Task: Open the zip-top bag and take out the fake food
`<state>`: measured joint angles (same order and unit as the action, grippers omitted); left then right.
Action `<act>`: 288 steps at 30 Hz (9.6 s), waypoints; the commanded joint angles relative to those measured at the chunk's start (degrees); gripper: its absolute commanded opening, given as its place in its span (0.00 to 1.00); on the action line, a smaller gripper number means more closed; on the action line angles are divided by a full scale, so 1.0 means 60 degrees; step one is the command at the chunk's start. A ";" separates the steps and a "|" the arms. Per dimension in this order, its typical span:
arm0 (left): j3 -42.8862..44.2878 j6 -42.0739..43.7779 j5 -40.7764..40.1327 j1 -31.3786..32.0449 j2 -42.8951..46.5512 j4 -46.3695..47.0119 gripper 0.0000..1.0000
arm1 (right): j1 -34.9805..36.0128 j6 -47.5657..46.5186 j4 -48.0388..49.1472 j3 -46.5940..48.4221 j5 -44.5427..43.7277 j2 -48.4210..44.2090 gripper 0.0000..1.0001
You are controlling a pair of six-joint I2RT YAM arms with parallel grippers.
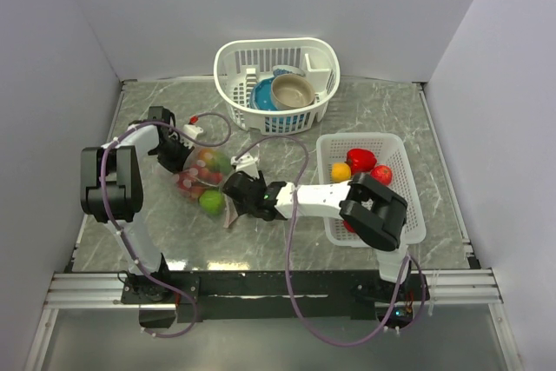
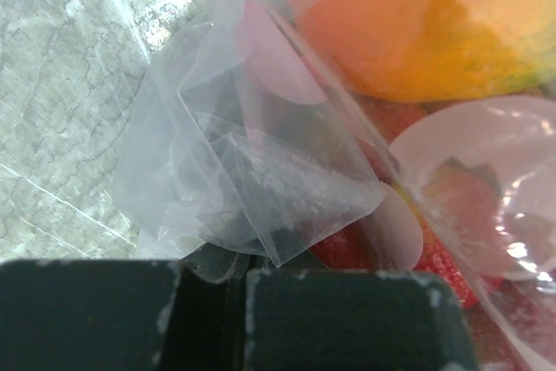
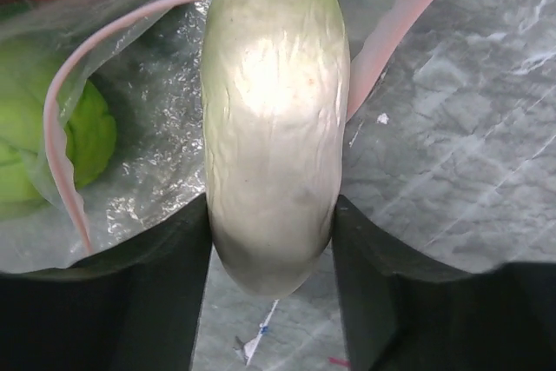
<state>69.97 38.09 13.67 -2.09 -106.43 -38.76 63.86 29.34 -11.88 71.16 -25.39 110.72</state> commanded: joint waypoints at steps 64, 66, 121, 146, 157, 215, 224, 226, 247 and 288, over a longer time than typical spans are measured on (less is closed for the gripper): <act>0.0481 -0.0488 0.0021 -0.0004 -0.0396 -0.0571 0.01 | 0.0095 -0.2502 0.3283 -0.1225 -0.0442 -0.0890 0.86; 0.0510 -0.0503 0.0050 -0.0004 -0.0411 -0.0600 0.01 | 0.0051 -0.2561 0.3342 -0.1093 -0.0296 -0.0584 0.86; -0.1174 -0.1616 -0.0082 0.1109 0.0351 -0.0043 0.01 | 0.1105 -0.2987 0.4457 0.1909 0.2371 0.2141 1.00; -0.1395 -0.1616 -0.0784 0.1154 0.0571 0.0162 0.01 | 0.1237 -0.2064 0.4133 -0.1618 0.0423 -0.1664 0.40; -0.1321 -0.1675 -0.0682 0.0919 0.0278 0.0176 0.01 | 0.1310 -0.2122 0.3974 -0.2178 0.0890 -0.2283 0.52; -0.1496 -0.0576 -0.0462 0.0919 0.0292 -0.0307 0.01 | 0.0696 -0.0174 0.2770 0.0242 -0.0105 0.1968 0.81; -0.1438 -0.0576 -0.0521 0.0919 0.0234 -0.0322 0.01 | 0.0725 -0.0685 0.3254 -0.0402 -0.0456 0.1031 0.50; -0.1409 -0.0620 -0.0492 0.0919 0.0205 -0.0336 0.01 | 0.0739 -0.0847 0.3546 -0.0696 -0.0558 0.0519 0.43; -0.0853 -0.0971 -0.0243 0.0919 -0.0059 -0.0424 0.01 | 0.1179 -0.2268 0.5100 -0.1446 0.0130 -0.0012 0.61; -0.0809 -0.0634 -0.0330 0.1520 -0.0820 -0.0835 0.01 | 0.0358 -0.2855 0.5847 0.0214 0.0760 0.1441 0.11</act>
<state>68.20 35.35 8.45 5.69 -105.62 -39.94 66.96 11.29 18.72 74.87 -19.25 123.90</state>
